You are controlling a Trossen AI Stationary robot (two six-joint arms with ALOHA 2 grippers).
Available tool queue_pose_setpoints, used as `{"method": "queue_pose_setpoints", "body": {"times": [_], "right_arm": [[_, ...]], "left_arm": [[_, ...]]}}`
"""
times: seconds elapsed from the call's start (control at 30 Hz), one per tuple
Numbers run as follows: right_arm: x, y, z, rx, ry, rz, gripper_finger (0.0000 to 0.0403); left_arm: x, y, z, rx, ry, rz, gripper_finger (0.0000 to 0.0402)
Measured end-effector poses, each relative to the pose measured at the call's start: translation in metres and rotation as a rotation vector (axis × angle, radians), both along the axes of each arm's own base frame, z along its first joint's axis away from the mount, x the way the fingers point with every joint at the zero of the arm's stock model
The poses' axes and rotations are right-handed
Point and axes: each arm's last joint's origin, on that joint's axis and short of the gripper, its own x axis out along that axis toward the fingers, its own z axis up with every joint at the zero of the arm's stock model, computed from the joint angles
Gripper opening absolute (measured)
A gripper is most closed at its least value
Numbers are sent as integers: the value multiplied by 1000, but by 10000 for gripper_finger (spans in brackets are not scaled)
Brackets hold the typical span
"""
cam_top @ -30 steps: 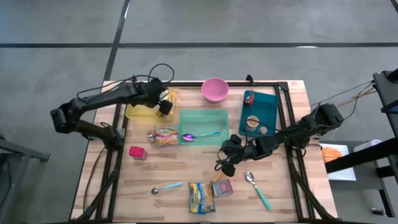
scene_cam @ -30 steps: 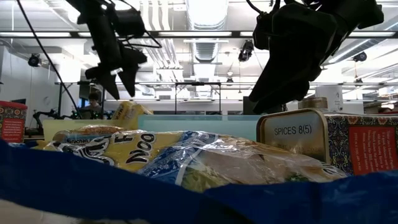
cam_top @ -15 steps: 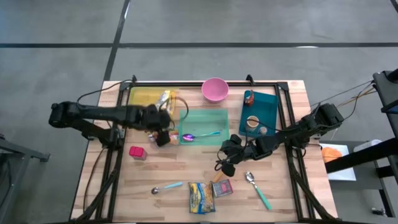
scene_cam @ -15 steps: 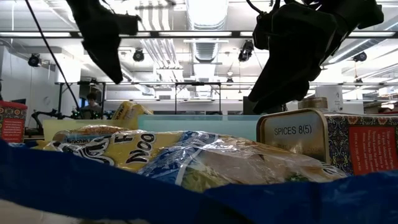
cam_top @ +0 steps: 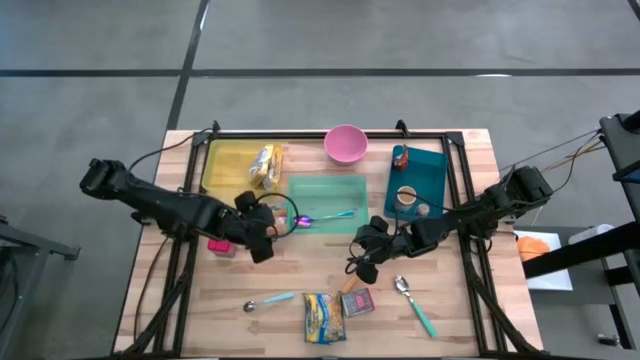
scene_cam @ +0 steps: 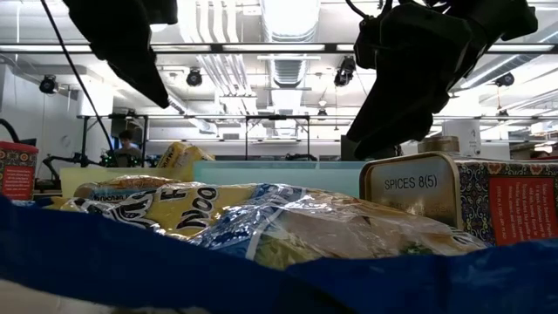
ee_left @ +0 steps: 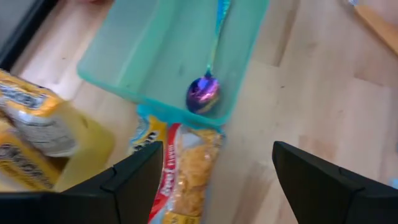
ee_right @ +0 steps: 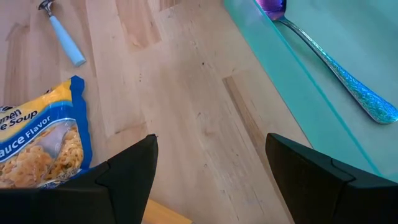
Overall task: Pick & Place Food Item
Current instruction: Put the light blue noodle pack into the yellow bin
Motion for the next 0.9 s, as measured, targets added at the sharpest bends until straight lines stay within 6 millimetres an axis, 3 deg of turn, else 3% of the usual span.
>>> {"method": "queue_pose_setpoints", "body": {"times": [0.3,0.63,0.9], "right_arm": [[0,0,0,-2,0,2,295],[-1,0,-1,-1,3,0,295],[-1,0,-1,15,10,15,295]], "left_arm": [[8,-5,-2,-43,-15,-54,301],[36,-14,-30,48,157,-157,254],[41,-14,-51,114,244,-160,250]]}}
